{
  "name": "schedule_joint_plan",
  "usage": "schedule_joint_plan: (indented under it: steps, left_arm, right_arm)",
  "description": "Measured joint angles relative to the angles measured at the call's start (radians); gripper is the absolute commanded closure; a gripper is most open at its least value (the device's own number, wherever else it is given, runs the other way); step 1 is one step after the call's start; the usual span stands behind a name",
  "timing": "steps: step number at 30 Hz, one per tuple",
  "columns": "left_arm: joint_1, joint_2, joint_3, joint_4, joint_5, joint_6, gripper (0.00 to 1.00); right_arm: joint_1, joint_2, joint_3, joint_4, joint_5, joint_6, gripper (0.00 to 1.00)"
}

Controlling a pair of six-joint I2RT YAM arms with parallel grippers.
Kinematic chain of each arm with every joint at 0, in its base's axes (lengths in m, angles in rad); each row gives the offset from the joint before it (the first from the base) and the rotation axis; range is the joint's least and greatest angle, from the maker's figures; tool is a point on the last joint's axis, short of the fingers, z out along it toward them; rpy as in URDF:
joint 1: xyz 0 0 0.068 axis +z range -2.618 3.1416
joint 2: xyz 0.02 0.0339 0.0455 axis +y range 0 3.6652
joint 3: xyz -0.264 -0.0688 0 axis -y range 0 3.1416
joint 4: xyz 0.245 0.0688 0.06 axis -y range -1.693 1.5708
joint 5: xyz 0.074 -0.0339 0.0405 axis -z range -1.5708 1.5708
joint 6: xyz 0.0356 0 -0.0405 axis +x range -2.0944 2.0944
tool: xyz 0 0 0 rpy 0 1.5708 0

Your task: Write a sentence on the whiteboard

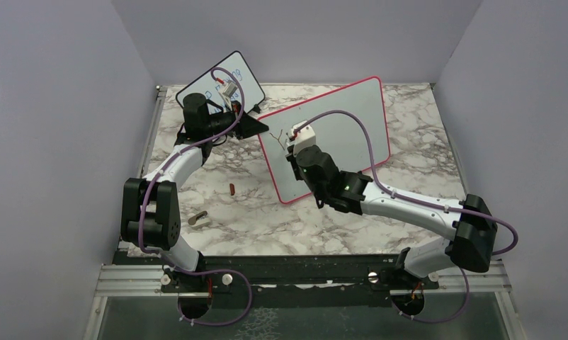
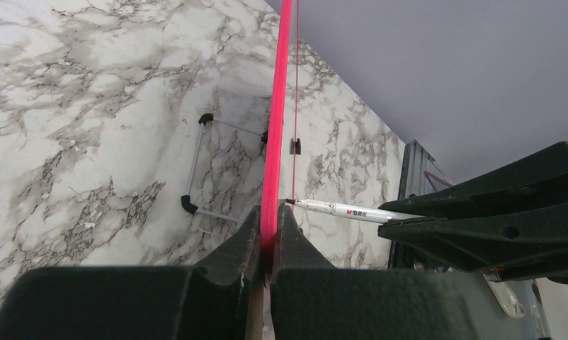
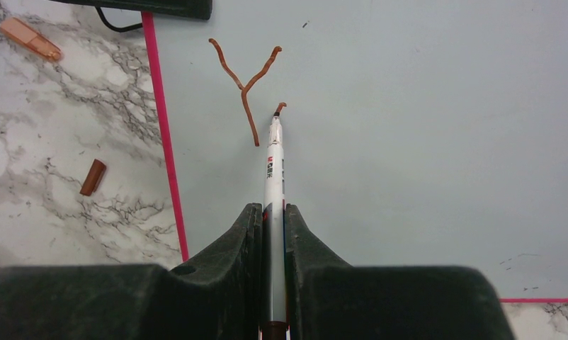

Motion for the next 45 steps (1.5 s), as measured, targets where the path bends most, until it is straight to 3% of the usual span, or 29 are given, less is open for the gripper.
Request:
schedule_joint_plan:
  steps: [45]
  left_arm:
    - [0.000, 0.000, 0.000, 0.000, 0.000, 0.000, 1.00]
  right_arm:
    - [0.000, -0.008, 0.000, -0.076, 0.046, 0.029, 0.99]
